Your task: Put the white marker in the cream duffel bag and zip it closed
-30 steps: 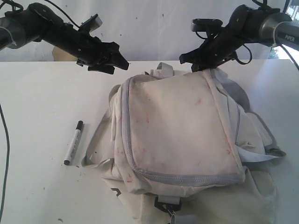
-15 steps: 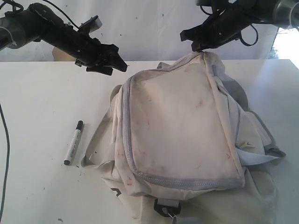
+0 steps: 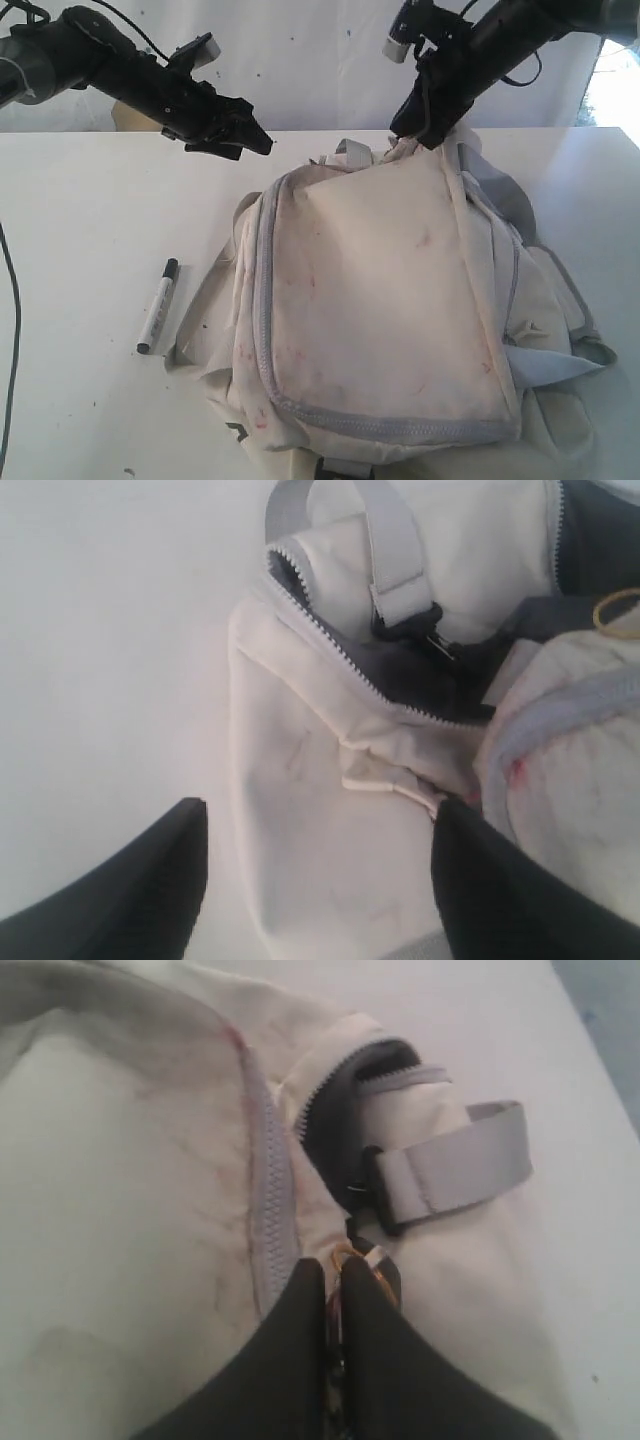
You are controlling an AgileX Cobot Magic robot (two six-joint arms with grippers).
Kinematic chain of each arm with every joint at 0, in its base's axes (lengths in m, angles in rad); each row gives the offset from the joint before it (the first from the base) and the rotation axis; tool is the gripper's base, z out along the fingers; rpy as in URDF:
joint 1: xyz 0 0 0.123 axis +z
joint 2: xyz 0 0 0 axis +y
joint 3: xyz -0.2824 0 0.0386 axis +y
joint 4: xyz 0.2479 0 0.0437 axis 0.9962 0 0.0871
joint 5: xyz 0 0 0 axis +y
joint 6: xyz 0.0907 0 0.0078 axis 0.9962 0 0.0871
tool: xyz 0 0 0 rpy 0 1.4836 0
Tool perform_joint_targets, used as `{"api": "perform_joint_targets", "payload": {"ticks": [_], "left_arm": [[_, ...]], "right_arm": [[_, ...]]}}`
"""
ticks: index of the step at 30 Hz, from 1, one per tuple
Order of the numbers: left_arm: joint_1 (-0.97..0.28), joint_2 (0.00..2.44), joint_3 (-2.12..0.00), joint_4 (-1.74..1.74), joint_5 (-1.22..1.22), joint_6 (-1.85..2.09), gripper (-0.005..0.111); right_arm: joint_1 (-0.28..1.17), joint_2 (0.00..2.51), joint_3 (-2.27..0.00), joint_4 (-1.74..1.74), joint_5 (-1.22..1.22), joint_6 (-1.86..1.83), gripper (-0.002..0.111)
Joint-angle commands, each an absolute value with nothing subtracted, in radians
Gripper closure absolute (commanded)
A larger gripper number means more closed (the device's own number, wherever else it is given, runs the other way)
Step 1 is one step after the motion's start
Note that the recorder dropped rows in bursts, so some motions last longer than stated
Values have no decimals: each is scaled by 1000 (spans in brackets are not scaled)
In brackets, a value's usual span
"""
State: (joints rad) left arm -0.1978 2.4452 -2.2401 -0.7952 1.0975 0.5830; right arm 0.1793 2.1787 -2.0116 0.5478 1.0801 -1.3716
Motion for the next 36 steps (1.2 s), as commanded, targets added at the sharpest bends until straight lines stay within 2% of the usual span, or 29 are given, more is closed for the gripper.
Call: {"api": "perform_joint_targets", "payload": {"ticks": [1,8,13,18,23,26,29,36], "left_arm": [[-197,2431,-2246,-801,1092,601,38],[-197,2431,-2246,-799,1090,604,38],[-197,2431,-2246,-816,1090,719,38],[-208,2431,-2246,-1056,1068,1167,38],[-264,2433,-2246,-1069,1038,1256,38],[-281,2433,-2246,-1062,1007,1362,43],[-281,2433,-2246,-1061,963,1463,60],[-281,2433,-2246,-1044,957,1523,61]], "right_arm": [[180,2164,-2016,620,1197,-1548,108],[178,2164,-2016,681,973,-1517,108],[178,2164,-2016,767,1032,-1650,108],[178,2168,-2016,767,1101,-1652,108],[178,2168,-2016,767,1091,-1660,108],[178,2176,-2016,767,1081,-1661,108],[178,2178,-2016,767,1074,-1669,108],[179,2178,-2016,814,1076,-1681,108]]}}
